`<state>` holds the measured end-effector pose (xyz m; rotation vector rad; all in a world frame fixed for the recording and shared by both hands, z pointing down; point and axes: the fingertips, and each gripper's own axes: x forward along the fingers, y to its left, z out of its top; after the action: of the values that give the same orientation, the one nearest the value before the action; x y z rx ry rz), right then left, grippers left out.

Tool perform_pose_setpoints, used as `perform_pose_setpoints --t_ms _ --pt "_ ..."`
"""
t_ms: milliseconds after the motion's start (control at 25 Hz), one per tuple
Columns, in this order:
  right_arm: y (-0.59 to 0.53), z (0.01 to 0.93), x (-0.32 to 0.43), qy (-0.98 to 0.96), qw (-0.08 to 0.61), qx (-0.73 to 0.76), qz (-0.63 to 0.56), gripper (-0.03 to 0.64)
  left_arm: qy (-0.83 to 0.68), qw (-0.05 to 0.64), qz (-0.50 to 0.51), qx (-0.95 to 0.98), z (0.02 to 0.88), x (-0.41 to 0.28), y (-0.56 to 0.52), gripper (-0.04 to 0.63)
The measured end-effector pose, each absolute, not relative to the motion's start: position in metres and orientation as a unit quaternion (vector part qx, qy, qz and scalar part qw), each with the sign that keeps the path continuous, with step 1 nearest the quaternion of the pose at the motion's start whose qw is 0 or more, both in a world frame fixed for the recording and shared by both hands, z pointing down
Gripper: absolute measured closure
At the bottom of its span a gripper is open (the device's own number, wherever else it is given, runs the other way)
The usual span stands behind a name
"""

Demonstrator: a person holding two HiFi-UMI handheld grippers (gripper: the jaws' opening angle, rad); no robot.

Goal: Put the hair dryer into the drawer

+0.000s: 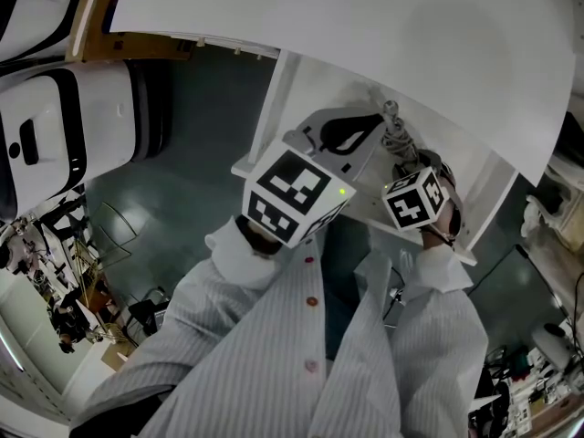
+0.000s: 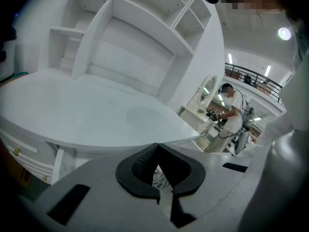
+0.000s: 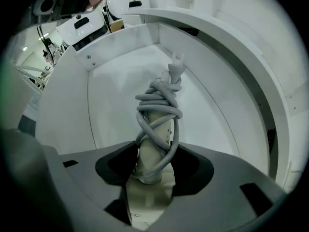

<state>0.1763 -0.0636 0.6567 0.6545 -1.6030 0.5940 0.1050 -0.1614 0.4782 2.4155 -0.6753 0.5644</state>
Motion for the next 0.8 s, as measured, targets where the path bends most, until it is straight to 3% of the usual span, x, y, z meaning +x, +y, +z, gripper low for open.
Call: perform_pose_setpoints --t_ms 240,800 --pt "-0.054 0.671 0.189 -0.667 0.653 0.269 0.239 0.422 -0.254 0.281 0.207 0.902 0.477 0.103 -0.159 0.586" --pt "-0.059 0.660 0.185 -0.672 0.633 0.278 0.267 0.422 -0.262 0.275 0.200 0.903 0.469 0.098 -0.163 0.586"
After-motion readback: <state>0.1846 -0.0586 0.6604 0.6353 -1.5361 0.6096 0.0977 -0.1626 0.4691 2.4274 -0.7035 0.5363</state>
